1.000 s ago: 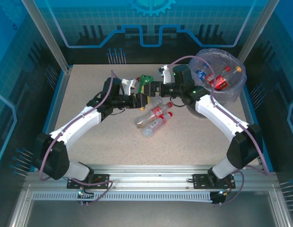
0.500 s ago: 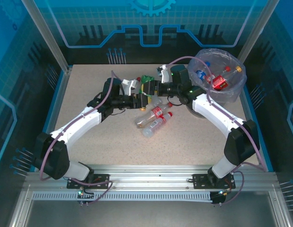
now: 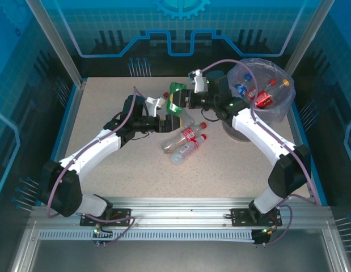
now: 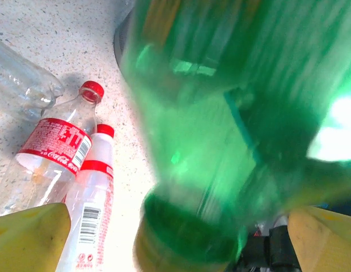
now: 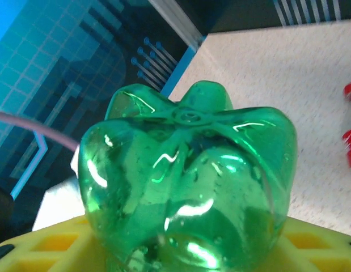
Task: Put the plastic bottles in the bin
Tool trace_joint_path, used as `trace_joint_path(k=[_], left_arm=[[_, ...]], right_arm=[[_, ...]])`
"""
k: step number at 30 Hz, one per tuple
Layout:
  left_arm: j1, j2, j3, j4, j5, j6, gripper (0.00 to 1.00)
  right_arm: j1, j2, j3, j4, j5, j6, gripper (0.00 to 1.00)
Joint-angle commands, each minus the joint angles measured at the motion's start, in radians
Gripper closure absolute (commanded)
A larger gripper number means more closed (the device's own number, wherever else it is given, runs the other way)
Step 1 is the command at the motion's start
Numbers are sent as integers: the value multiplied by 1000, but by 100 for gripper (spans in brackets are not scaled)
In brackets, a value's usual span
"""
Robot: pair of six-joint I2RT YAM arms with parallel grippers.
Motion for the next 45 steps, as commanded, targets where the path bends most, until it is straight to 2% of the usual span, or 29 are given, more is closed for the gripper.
trace_joint_path(k=[1,5,9,14,17,21,25,31,37,45], left_arm=[[-1,-55,-17,-87,10,83,1],[-2,-60,-35,-93,-19,86,1],[-2,-21,-12,-112,-38,86,1],[-2,29,20,-129,-49,83,1],[-4,49,25,-129,-57,70,1],[-14,65,35,-164,-95,86,1],[-43,87,83,-278,-201,154,1],[-89,132,139,-360,-304,208,1],[-116,162,160,-366,-320,214,1],[-125,177,160,-369,-326,218,1]], right_arm=[[-35,-51,119,-133,138,-142,41],[-84,-79,260,-306,258,-275,42],[-119,-123,344,-401,471,-413,44],[-209,-186,356,-410,744,-519,46],[-294,-219,301,-373,825,-525,47],[-410,-224,230,-362,822,-454,47],[-481,-180,201,-393,774,-349,46],[-513,-99,183,-407,720,-233,46],[-545,-48,141,-361,622,-138,46],[-563,26,121,-358,585,-73,42]])
